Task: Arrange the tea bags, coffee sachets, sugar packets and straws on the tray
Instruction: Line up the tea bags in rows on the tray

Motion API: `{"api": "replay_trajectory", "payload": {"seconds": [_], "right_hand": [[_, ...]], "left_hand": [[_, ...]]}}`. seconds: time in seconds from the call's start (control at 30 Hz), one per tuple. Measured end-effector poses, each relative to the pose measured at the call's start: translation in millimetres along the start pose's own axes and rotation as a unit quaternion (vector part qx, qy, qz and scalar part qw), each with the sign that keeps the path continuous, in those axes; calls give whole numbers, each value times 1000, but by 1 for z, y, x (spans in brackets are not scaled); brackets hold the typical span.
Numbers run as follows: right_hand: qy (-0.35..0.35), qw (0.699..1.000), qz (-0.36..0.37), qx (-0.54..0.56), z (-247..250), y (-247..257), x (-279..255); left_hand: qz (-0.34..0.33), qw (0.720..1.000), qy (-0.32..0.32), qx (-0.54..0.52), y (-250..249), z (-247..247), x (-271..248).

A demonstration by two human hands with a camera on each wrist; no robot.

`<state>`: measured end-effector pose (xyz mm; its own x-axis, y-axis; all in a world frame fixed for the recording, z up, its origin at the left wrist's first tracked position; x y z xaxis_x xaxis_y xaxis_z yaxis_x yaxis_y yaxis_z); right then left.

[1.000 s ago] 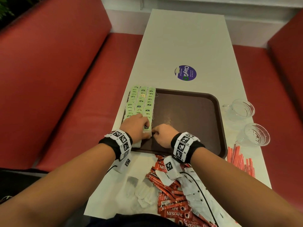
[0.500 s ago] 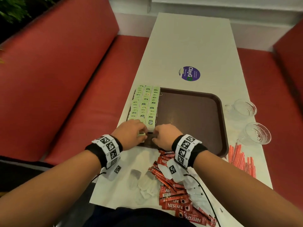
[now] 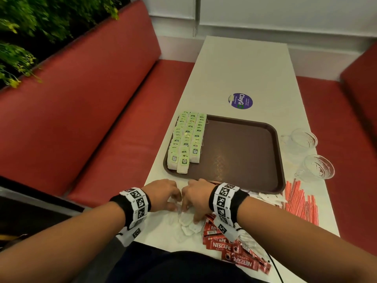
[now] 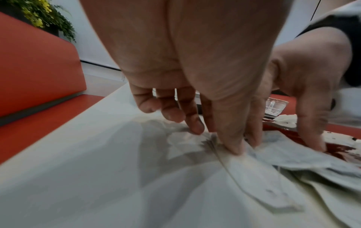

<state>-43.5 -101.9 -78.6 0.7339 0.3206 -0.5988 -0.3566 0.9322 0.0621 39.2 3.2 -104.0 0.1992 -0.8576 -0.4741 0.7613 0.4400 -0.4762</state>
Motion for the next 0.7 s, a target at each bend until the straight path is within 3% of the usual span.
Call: {"api": "replay_trajectory", "payload": {"seconds": [0.23, 0.33, 0.5, 0.7], "right_hand": [[-17, 999, -31, -14, -4, 1, 7], [-38, 998, -40, 4, -1, 2, 6], [-112, 983, -63, 131, 8, -7, -2], [-174, 954, -118, 214, 14, -30, -9]], "left_hand": [[5, 999, -50, -10, -2, 6, -1], [-6, 999, -38, 8, 1, 5, -1], [-9, 999, -31, -4, 13, 0, -6], [-15, 997, -65, -32, 20, 2, -1]]}}
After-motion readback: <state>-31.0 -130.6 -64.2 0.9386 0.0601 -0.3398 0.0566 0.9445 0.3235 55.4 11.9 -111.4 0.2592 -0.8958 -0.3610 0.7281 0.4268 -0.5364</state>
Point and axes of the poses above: each hand's wrist, its own x-axis towards the middle knuckle, its own z-axis out of the back of the hand, y = z × x, the point moved 4 cm from there along x, towards the middle knuckle, and after that the axes turned 11 degrees about -x, right-handed, at the moved point
